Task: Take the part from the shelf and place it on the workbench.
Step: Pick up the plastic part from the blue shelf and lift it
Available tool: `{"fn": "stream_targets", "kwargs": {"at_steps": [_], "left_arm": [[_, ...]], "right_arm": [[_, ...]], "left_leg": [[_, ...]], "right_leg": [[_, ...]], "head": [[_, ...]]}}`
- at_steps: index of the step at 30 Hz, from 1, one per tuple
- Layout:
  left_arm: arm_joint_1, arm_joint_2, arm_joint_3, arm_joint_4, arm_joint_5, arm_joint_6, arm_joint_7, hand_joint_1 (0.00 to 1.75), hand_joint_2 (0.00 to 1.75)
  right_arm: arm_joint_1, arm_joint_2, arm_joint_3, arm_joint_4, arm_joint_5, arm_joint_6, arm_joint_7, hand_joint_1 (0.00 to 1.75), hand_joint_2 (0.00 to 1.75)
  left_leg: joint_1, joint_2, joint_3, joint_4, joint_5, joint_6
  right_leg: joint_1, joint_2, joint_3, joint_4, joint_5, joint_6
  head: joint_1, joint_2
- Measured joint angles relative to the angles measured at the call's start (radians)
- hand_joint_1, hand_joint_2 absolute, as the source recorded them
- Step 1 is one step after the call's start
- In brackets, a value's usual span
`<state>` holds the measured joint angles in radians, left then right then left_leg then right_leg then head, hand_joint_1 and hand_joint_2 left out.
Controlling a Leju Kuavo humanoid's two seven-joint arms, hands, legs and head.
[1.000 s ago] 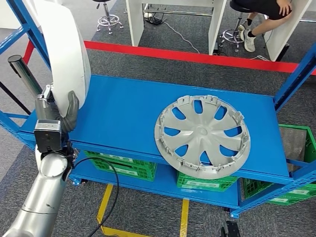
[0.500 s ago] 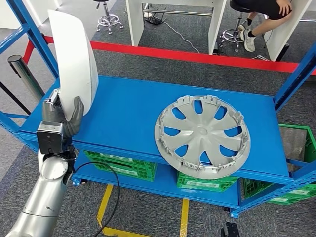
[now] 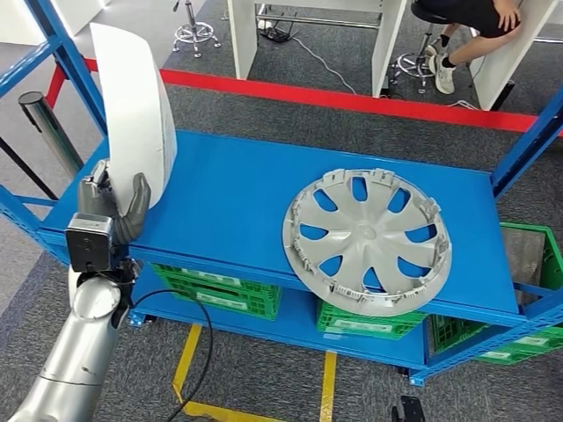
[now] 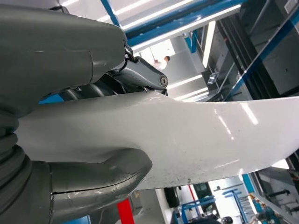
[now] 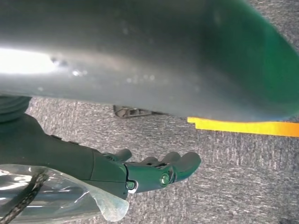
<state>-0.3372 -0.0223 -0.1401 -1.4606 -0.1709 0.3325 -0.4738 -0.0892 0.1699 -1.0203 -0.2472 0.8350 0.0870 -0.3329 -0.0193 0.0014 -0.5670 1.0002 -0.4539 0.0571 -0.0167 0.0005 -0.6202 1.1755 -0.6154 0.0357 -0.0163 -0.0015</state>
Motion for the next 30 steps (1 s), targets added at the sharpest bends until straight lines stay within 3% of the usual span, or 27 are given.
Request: {"fn": "stream_targets", "kwargs": {"at_steps": [2, 3, 5, 7, 9, 11, 13, 16, 17, 18, 19, 21, 23, 25, 27, 28, 30], "left_arm": [[0.004, 0.000, 0.000, 0.005, 0.000, 0.000, 0.000, 1.75, 1.75], [0.006, 0.000, 0.000, 0.007, 0.000, 0.000, 0.000, 1.75, 1.75], [0.008, 0.000, 0.000, 0.010, 0.000, -0.001, 0.000, 1.75, 1.75], [0.007, 0.000, 0.000, 0.011, 0.000, -0.001, 0.000, 1.75, 1.75], [0.006, 0.000, 0.001, 0.011, 0.001, -0.001, 0.001, 1.75, 1.75], [0.007, 0.001, 0.003, 0.011, 0.001, -0.001, 0.001, 1.75, 1.75], [0.006, 0.004, 0.008, 0.011, 0.001, 0.000, 0.001, 1.75, 1.75], [0.008, 0.006, 0.010, 0.012, 0.002, 0.000, 0.001, 1.75, 1.75], [0.010, 0.007, 0.010, 0.014, 0.002, -0.001, 0.001, 1.75, 1.75], [0.012, 0.007, 0.011, 0.015, 0.002, -0.001, 0.001, 1.75, 1.75], [0.012, 0.008, 0.012, 0.015, 0.003, -0.001, 0.001, 1.75, 1.75], [0.012, 0.008, 0.014, 0.016, 0.004, -0.002, 0.001, 1.75, 1.75], [0.010, 0.008, 0.016, 0.016, 0.004, -0.005, 0.001, 1.75, 1.75], [0.010, 0.008, 0.017, 0.015, 0.004, -0.007, 0.000, 1.75, 1.75], [0.011, 0.008, 0.021, 0.016, 0.004, -0.008, 0.000, 1.75, 1.75], [0.012, 0.008, 0.023, 0.016, 0.005, -0.008, 0.000, 1.75, 1.75], [0.016, 0.008, 0.025, 0.016, 0.006, -0.009, 0.000, 1.75, 1.75]], "right_arm": [[0.002, -0.001, 0.000, 0.000, 0.000, 0.000, 0.000, 0.00, 0.00], [0.003, -0.001, 0.000, 0.000, 0.000, 0.000, 0.000, 0.00, 0.00], [0.003, -0.003, 0.000, 0.000, 0.000, 0.000, 0.000, 0.00, 0.00], [0.001, -0.004, 0.000, 0.000, 0.000, 0.000, 0.000, 0.00, 0.00], [0.000, -0.005, 0.001, 0.000, 0.000, 0.000, 0.000, 0.00, 0.00], [0.000, -0.005, 0.002, 0.001, 0.000, -0.001, 0.000, 0.00, 0.00], [-0.001, -0.005, 0.002, 0.001, -0.001, -0.002, 0.000, 0.00, 0.00], [-0.002, -0.005, 0.001, 0.002, -0.002, -0.002, 0.000, 0.00, 0.00], [-0.002, -0.005, 0.001, 0.002, -0.003, -0.002, 0.000, 0.00, 0.00], [-0.001, -0.005, 0.001, 0.002, -0.004, -0.002, 0.000, 0.00, 0.00], [-0.002, -0.005, 0.002, 0.002, -0.006, -0.002, 0.001, 0.00, 0.00], [-0.002, -0.005, 0.002, 0.002, -0.009, -0.004, 0.001, 0.00, 0.00], [-0.004, -0.006, 0.001, 0.002, -0.013, -0.004, 0.002, 0.00, 0.00], [-0.005, -0.006, 0.001, 0.002, -0.017, -0.004, 0.002, 0.00, 0.00], [-0.004, -0.006, 0.002, 0.002, -0.021, -0.003, 0.004, 0.00, 0.00], [-0.003, -0.006, 0.002, 0.002, -0.024, -0.002, 0.005, 0.00, 0.00], [-0.002, -0.006, 0.001, 0.002, -0.032, 0.003, 0.007, 0.00, 0.00]], "left_leg": [[0.000, 0.000, -0.008, 0.001, 0.004, 0.000], [0.000, 0.000, -0.010, 0.003, 0.005, -0.001], [0.001, 0.000, -0.015, 0.011, 0.005, -0.004], [-0.001, 0.000, -0.023, 0.021, 0.005, -0.013], [-0.003, -0.001, -0.033, 0.028, 0.011, -0.026], [-0.003, -0.003, -0.043, 0.034, 0.016, -0.038], [0.000, -0.005, -0.061, 0.070, -0.021, -0.052], [0.014, -0.005, -0.113, 0.239, -0.134, -0.072], [0.018, -0.005, -0.121, 0.285, -0.153, -0.077], [0.022, -0.005, -0.115, 0.301, -0.152, -0.079], [0.025, -0.005, -0.092, 0.280, -0.132, -0.081], [0.029, -0.005, -0.008, 0.152, -0.081, -0.080], [0.026, -0.006, 0.059, 0.036, -0.067, -0.073], [0.018, -0.007, 0.068, 0.005, -0.067, -0.062], [0.018, -0.004, 0.054, -0.001, -0.048, -0.046], [0.019, -0.003, 0.046, -0.004, -0.037, -0.038], [0.018, 0.000, 0.023, -0.008, -0.016, -0.025]], "right_leg": [[-0.001, 0.000, -0.045, 0.105, -0.033, 0.004], [-0.001, 0.000, -0.046, 0.111, -0.021, 0.005], [-0.003, -0.002, 0.007, 0.011, 0.047, 0.005], [-0.002, -0.001, 0.071, -0.103, 0.089, 0.002], [0.000, 0.000, 0.087, -0.135, 0.091, -0.002], [-0.002, 0.000, 0.078, -0.142, 0.096, -0.011], [-0.007, -0.001, 0.067, -0.149, 0.105, -0.028], [-0.007, -0.004, 0.045, -0.150, 0.124, -0.043], [-0.007, -0.004, 0.037, -0.150, 0.131, -0.043], [-0.006, -0.005, 0.028, -0.149, 0.137, -0.043], [-0.006, -0.005, 0.020, -0.149, 0.144, -0.041], [-0.007, -0.004, 0.009, -0.148, 0.156, -0.036], [-0.006, -0.004, 0.000, -0.149, 0.169, -0.025], [-0.007, -0.004, -0.007, -0.153, 0.185, -0.009], [-0.010, -0.003, -0.017, -0.154, 0.188, 0.004], [-0.010, -0.002, -0.027, -0.140, 0.169, 0.008], [-0.009, -0.002, -0.058, -0.054, 0.081, 0.008]], "head": [[0.000, 0.000], [0.000, 0.000], [0.000, 0.000], [-0.001, 0.000], [0.000, 0.000], [0.000, 0.000], [-0.004, 0.000], [-0.009, 0.000], [-0.009, 0.000], [-0.009, 0.000], [-0.009, 0.000], [-0.009, 0.000], [-0.009, 0.000], [-0.008, 0.000], [-0.009, 0.000], [-0.007, 0.000], [-0.005, 0.000]]}}
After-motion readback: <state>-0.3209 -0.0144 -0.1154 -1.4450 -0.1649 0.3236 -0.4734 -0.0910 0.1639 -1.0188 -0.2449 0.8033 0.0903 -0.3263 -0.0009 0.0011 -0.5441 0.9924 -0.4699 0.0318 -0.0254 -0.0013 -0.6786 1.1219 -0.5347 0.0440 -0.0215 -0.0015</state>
